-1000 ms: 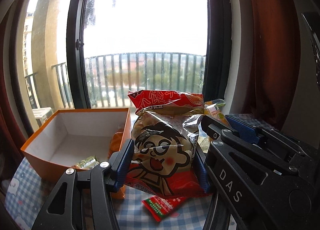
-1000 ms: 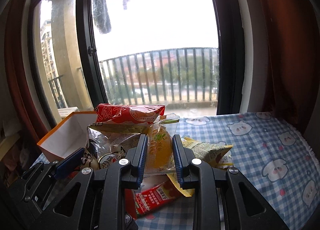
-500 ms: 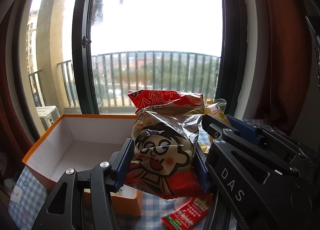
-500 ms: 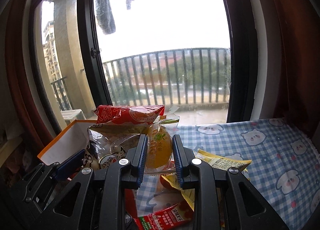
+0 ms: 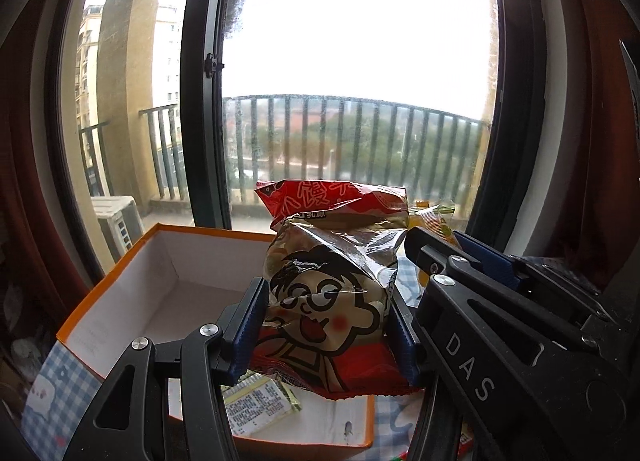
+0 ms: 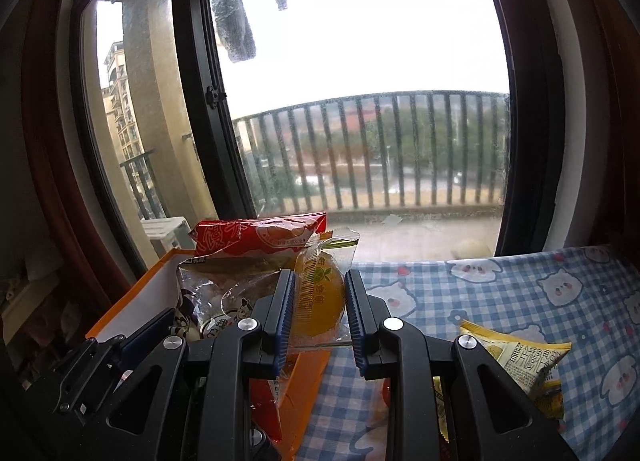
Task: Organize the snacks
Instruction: 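Carry both packets into the orange box and open both tools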
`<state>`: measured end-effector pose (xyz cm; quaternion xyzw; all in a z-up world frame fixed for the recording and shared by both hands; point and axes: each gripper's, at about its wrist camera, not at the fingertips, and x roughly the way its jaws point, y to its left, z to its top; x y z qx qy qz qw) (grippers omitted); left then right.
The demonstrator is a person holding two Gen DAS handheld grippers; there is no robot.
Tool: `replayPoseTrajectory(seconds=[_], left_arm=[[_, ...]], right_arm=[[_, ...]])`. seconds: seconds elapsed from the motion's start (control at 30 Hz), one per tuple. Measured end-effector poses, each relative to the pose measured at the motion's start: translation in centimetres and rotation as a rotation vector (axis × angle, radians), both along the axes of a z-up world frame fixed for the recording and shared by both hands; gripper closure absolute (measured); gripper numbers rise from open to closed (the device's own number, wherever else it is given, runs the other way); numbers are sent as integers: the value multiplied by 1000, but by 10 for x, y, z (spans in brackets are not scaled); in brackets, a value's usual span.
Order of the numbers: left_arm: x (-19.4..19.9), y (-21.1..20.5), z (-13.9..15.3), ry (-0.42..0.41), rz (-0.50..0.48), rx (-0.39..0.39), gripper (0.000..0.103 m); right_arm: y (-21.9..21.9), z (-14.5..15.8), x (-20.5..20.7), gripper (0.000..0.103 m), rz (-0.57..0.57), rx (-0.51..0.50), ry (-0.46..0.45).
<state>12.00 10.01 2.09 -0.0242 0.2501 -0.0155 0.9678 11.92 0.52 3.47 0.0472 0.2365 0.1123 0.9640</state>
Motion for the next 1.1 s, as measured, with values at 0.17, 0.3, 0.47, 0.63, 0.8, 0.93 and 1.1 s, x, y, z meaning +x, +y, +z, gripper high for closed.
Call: replayPoseTrajectory(seconds=[0.17, 0.3, 0.47, 0.63, 0.8, 0.93, 1.1], left_arm=[[8, 15, -3, 11, 40, 12, 45], [17, 31, -7, 29, 70, 12, 45], [25, 48, -15, 63, 99, 16, 45], [37, 64, -22, 97, 132, 1, 45], [44, 79, -26, 125, 188, -51, 45], [46, 92, -28, 148, 233, -55, 45], [55, 111, -38, 190, 284, -48, 43]], right_arm=[[25, -3, 18, 74, 39, -6, 11], [45, -7, 32, 74, 70, -9, 27], [69, -15, 47, 74, 105, -31, 61], [92, -24, 61, 74, 138, -49, 109], [116, -34, 75, 74, 181, -66, 166], [133, -38, 86, 74, 223, -62, 200], [153, -49, 97, 75, 269, -64, 259]])
